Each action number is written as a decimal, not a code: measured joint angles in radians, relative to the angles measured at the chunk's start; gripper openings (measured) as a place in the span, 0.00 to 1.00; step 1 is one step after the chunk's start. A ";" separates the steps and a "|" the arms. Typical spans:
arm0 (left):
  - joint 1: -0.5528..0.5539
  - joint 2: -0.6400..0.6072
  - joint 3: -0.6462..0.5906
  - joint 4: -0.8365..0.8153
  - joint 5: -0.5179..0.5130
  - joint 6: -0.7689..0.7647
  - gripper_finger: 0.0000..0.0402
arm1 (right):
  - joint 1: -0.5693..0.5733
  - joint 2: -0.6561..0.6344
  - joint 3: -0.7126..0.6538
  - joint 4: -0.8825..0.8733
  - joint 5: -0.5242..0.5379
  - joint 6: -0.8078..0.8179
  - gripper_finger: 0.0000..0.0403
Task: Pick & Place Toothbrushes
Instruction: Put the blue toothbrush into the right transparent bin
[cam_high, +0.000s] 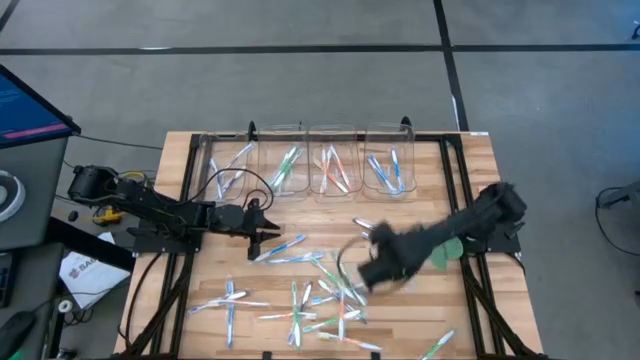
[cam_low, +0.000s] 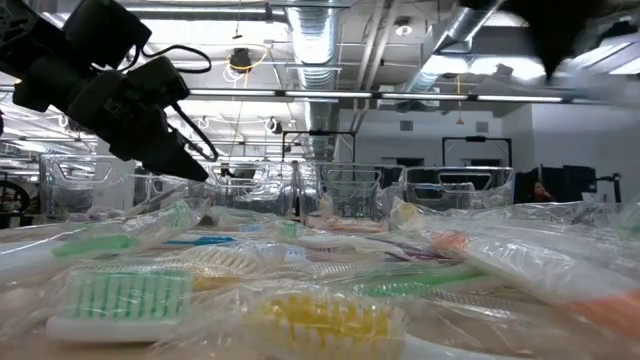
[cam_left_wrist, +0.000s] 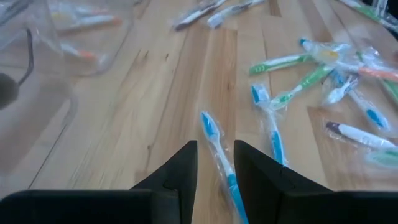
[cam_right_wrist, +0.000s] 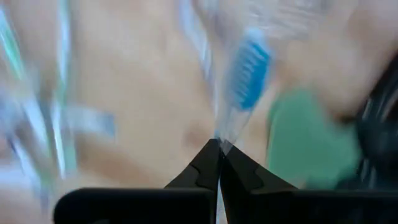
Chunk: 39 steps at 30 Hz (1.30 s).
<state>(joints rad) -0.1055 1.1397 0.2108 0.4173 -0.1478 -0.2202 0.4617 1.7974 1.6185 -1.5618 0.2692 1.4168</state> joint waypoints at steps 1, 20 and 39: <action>0.000 0.000 0.000 0.006 0.000 0.002 0.25 | -0.032 -0.037 -0.003 0.004 0.070 -0.032 0.01; -0.002 0.000 0.000 0.035 0.000 0.028 0.25 | -0.891 -0.294 0.000 0.431 0.142 -0.816 0.00; -0.002 0.000 0.000 0.033 0.000 0.029 0.25 | -1.000 0.023 -0.027 0.408 0.110 -0.796 0.04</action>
<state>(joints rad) -0.1074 1.1397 0.2111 0.4502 -0.1474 -0.1917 -0.5379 1.8206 1.5917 -1.1540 0.3794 0.6205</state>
